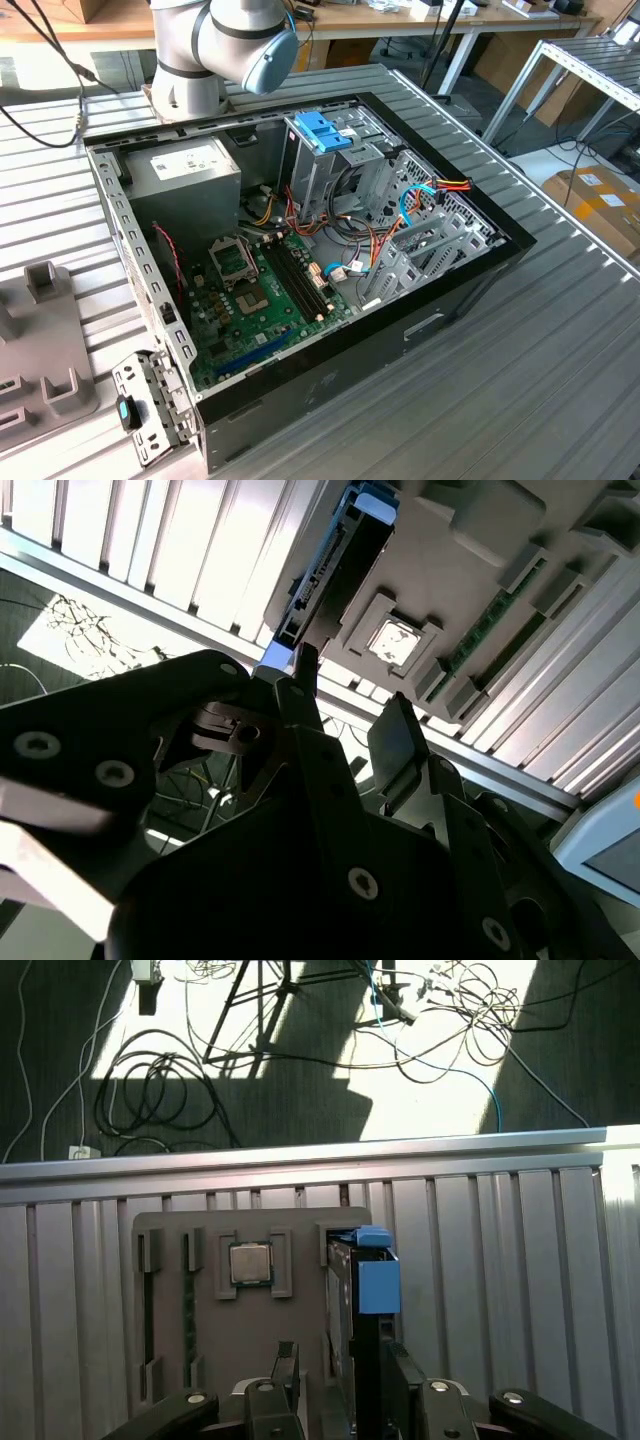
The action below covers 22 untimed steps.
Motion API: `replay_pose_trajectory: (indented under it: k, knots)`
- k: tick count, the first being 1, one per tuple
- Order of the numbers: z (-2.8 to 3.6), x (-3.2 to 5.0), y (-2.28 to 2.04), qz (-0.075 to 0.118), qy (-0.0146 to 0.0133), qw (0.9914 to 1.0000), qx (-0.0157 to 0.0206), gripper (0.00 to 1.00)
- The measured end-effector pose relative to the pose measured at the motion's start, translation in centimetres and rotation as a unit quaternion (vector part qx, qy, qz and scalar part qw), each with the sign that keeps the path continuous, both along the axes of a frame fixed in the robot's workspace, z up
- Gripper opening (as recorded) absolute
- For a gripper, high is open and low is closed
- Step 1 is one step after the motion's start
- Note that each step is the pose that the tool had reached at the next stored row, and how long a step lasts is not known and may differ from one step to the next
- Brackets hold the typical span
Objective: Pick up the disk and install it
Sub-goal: 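Pick up the disk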
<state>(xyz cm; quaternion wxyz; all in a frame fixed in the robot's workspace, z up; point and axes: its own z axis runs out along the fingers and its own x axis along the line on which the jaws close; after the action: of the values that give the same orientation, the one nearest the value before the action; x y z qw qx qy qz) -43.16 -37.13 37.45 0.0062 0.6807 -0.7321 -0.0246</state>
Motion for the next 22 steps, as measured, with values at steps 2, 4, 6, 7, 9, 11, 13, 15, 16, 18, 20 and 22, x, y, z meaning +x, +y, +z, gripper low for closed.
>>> replay_pose_trajectory:
  k: [2,4,6,7,9,11,13,15,16,18,20,22]
  knots:
    - [-0.04,0.0,0.05,0.0,0.0,1.0,0.0,0.48]
    - [-0.06,0.0,0.07,0.0,0.0,1.0,0.0,0.48]
    - [-0.09,0.0,0.09,0.0,0.0,1.0,0.0,0.48]
    - [-0.11,-0.01,0.11,0.0,0.0,1.0,0.0,0.48]
    - [-0.14,-0.01,0.12,0.0,0.0,1.0,0.0,0.48]
    - [-0.17,-0.01,0.13,0.0,0.0001,1.0,-0.0001,0.48]
    - [-0.22,-0.02,0.13,0.0,0.0,1.0,0.0,0.48]
    - [-0.28,-0.03,0.14,0.0,0.0,1.0,0.0,0.48]
    - [-0.34,-0.06,0.16,0.0,0.0,1.0,0.0,0.48]
    - [-0.43,-0.15,0.22,0.0,0.0,1.0,0.0,0.48]
    - [-0.47,-0.21,0.27,0.0,0.0,1.0,0.0,0.48]
    - [-0.51,-0.23,0.3,0.0,0.0,1.0,0.0,0.48]
